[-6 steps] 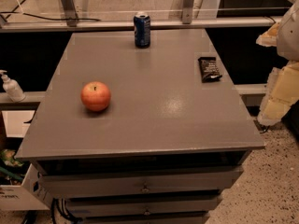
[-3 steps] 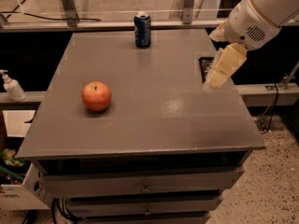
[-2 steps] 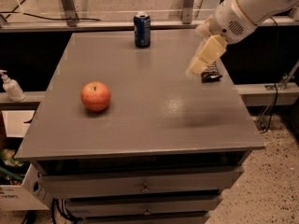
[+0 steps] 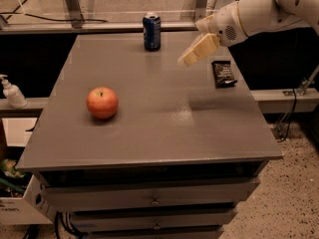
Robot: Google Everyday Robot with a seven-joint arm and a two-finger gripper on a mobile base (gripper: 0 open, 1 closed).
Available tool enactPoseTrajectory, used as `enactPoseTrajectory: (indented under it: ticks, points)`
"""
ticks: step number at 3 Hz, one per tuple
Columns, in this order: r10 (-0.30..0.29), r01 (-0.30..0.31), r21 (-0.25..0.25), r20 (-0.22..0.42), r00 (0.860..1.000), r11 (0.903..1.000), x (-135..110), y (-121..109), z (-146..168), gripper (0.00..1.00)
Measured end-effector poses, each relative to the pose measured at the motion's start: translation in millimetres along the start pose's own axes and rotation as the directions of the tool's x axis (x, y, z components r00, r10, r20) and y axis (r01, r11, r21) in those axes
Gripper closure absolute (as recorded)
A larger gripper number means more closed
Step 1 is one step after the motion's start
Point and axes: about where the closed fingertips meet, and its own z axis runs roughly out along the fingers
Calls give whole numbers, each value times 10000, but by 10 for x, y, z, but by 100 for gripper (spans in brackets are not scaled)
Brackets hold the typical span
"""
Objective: Pick pepsi can
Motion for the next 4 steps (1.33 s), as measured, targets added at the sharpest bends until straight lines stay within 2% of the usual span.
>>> enactPoseTrajectory:
  ticks: [1,2,3,4]
  points:
    - [0,0,-2,0,10000,10000,0,0,1,0]
    - [63,-79,287,557,9984,9996,86,-98,121,0]
    - [108,-233,838,1460,9892,9962,164,-362,378,0]
    - [76,-323,1211,1991,9799,9921,159,-635,613,0]
